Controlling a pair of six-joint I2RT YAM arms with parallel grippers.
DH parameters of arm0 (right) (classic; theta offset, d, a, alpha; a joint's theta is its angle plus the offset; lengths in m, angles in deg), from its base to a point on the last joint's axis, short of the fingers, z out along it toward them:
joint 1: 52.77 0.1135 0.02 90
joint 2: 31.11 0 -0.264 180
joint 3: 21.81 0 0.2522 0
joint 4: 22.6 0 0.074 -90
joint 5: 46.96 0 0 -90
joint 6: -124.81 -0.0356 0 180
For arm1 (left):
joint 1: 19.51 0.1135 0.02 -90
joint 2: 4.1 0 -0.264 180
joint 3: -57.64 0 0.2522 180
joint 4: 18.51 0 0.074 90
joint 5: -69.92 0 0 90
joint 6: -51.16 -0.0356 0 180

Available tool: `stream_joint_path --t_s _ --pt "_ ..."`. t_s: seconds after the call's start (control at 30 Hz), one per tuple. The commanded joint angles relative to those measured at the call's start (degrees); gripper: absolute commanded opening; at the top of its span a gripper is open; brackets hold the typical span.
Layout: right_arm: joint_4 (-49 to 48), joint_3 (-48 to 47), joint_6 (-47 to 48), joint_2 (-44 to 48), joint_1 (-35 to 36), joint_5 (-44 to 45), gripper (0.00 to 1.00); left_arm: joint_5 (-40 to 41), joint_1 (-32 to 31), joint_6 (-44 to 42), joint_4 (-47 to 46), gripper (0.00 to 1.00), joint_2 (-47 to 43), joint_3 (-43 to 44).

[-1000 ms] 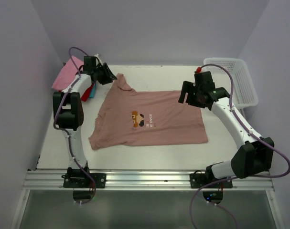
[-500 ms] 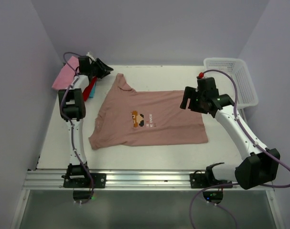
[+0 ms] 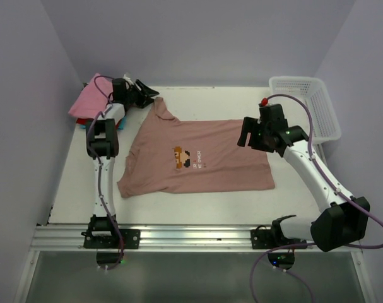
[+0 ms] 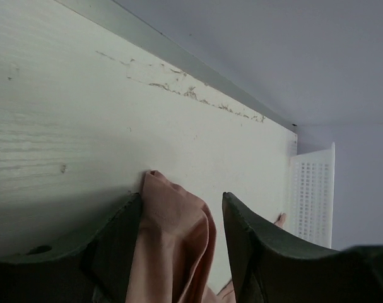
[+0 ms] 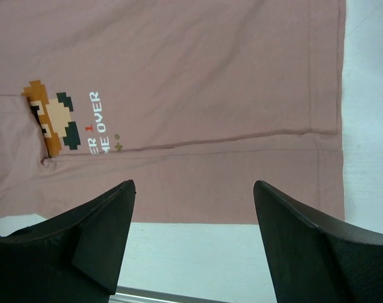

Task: Fold and stack the t-shirts
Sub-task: Fold the tshirt

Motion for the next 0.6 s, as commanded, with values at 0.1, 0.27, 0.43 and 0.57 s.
stream_joint_path --t_s 0.1,0.27,0.43,0.57 --pt "-0.1 0.5 0.2 1.5 0.3 0.2 0.80 -2.7 -1.9 -0.9 1.7 0.59 1.9 0.4" --pt "-0.1 1.1 0.3 2.1 0.3 0.6 0.77 -3.6 -1.9 -0.1 0.2 0.21 1.9 0.4" --pt "-0.2 1.7 0.5 3.1 0.3 1.8 0.73 -3.3 -1.9 -0.1 -0.5 0.00 0.7 -0.6" --pt "-1.2 1.8 -0.1 3.0 0.3 3.8 0.70 -4.2 -1.8 -0.3 -4.1 0.00 -2.9 -5.7"
